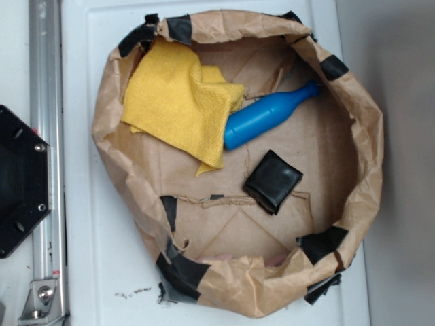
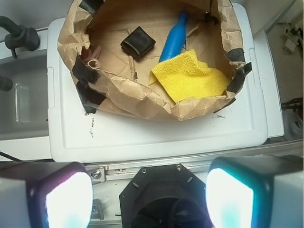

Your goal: Grab the yellow cloth.

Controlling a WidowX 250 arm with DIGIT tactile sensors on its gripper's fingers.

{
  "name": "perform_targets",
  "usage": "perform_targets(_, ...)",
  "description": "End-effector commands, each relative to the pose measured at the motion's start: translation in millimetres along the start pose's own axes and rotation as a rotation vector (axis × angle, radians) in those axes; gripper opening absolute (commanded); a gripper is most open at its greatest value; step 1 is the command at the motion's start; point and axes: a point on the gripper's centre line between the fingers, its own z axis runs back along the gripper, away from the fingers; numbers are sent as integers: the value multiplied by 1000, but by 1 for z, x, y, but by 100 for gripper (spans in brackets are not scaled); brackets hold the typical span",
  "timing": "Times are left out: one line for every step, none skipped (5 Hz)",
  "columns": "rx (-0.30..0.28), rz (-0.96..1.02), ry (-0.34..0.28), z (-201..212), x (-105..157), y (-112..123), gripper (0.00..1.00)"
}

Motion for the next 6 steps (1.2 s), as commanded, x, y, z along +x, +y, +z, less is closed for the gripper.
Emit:
perform_targets(0, 0, 0, 0, 0, 0, 100)
perform_targets(-109, -61, -30, -26, 49, 48, 100)
perform_targets(96, -179, 98, -74, 94, 74, 100)
perform_targets(88, -381, 145, -113, 115, 56, 100)
perform_targets(185, -522, 185, -148, 121, 22, 100)
perform_targets(221, -637, 284, -177, 109, 23, 100)
